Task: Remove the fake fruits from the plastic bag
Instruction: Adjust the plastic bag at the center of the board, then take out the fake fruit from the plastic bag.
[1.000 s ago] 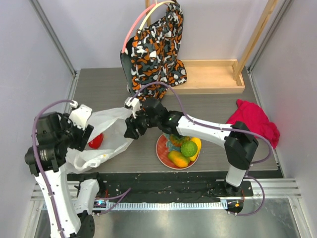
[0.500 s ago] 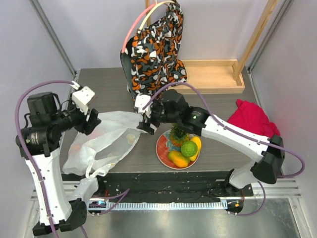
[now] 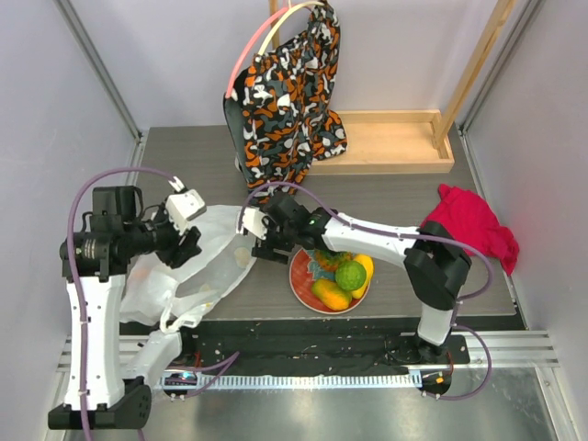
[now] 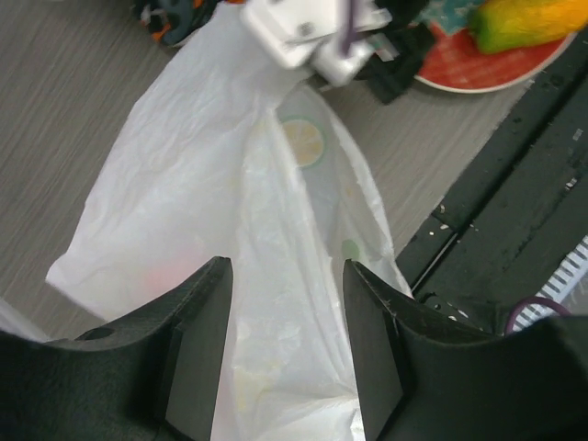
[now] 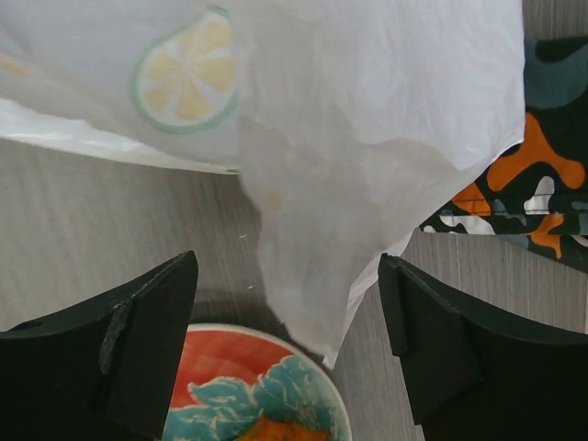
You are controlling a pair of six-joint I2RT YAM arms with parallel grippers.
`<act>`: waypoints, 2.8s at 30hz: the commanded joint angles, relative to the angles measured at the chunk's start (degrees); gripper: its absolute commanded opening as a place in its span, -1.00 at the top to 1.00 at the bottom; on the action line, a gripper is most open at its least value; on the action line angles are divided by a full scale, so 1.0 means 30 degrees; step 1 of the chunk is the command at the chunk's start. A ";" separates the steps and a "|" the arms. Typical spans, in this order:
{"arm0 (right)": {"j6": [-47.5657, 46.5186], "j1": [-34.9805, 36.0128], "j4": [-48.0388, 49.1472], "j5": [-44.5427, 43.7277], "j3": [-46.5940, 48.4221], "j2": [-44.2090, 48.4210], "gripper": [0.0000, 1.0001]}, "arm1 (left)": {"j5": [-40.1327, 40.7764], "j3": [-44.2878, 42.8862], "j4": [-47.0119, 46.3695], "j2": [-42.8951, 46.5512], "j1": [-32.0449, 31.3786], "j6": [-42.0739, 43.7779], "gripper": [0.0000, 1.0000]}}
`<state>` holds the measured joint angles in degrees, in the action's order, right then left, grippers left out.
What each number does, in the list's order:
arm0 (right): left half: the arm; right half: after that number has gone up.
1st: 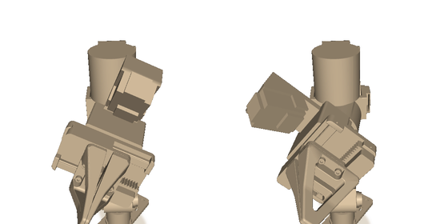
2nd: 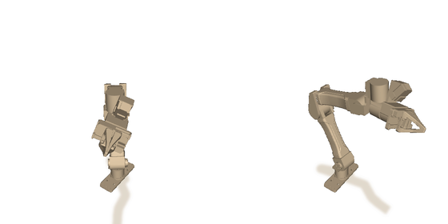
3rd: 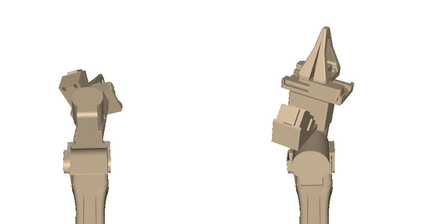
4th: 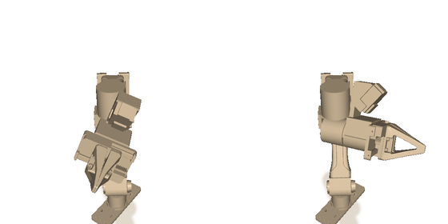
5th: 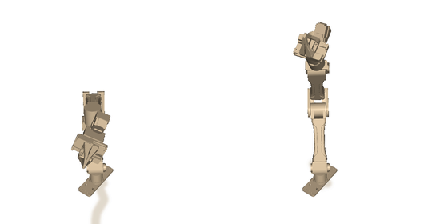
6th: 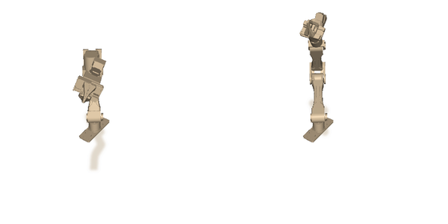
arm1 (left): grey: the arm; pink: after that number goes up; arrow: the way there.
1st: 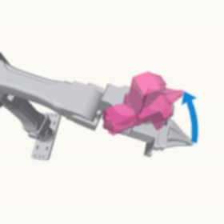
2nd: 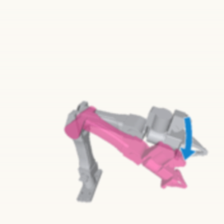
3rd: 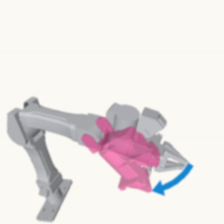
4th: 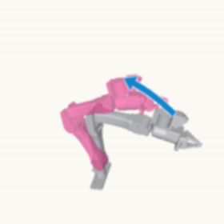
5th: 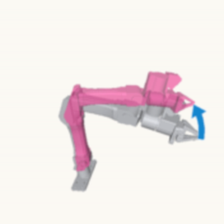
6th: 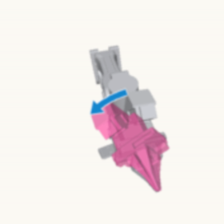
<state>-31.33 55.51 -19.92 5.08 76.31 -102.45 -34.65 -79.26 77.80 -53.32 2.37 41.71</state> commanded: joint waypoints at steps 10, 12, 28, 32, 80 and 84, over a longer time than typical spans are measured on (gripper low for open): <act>0.3114 -0.3382 -0.2346 0.3571 0.5934 -0.1444 0.93 | 0.2380 0.3772 0.0876 0.0430 -0.6589 0.0187 0.12; 0.3703 -0.3852 -0.4280 0.5797 0.7545 -0.1735 0.98 | 0.3140 0.4676 -0.0264 0.0546 -0.7406 0.0071 0.15; 1.0408 -0.3912 -0.4321 1.0346 0.7174 0.0193 0.98 | 1.9072 1.0746 -0.8793 0.3121 -1.0372 0.3465 0.33; 1.3398 -0.3912 -0.3030 1.1605 0.6000 0.1367 0.98 | 1.9902 1.1713 -0.9088 0.3448 -0.8680 0.5428 0.33; 1.5131 -0.3971 -0.0332 1.3130 0.4386 0.1252 0.98 | 1.3397 0.6999 -1.4625 -1.2079 -0.5039 -0.4676 -0.59; 1.5073 -0.4029 -0.0332 1.2867 0.4736 0.0784 0.98 | 1.2258 0.6529 -1.3923 -1.1877 -0.5039 -0.4384 0.10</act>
<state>14.11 43.75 -22.68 43.18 88.07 -99.07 4.45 -56.93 36.60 -90.30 -12.84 29.02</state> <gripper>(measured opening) 0.037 0.596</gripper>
